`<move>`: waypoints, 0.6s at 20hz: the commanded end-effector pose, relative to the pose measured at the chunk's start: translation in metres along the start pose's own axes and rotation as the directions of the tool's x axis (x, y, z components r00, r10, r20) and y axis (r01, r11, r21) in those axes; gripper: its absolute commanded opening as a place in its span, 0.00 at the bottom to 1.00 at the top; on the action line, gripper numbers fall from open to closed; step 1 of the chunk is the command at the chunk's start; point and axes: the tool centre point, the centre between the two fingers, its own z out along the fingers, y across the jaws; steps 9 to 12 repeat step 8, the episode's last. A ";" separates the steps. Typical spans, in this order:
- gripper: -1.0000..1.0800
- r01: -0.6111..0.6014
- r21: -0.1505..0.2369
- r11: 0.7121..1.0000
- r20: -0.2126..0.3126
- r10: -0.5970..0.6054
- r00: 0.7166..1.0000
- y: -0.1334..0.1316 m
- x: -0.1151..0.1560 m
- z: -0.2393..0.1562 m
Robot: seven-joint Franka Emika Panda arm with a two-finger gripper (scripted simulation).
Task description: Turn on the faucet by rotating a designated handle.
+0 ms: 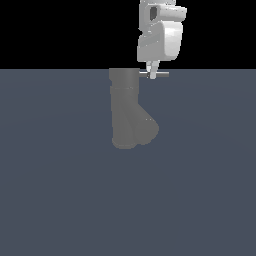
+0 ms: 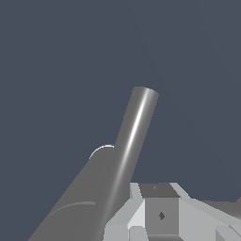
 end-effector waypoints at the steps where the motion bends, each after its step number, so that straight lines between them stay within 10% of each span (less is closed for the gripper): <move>1: 0.00 -0.049 0.007 0.999 -0.011 0.049 0.999 0.003 0.034 -0.001; 12: 0.00 -0.056 0.008 0.998 -0.012 0.056 0.998 -0.005 0.048 -0.001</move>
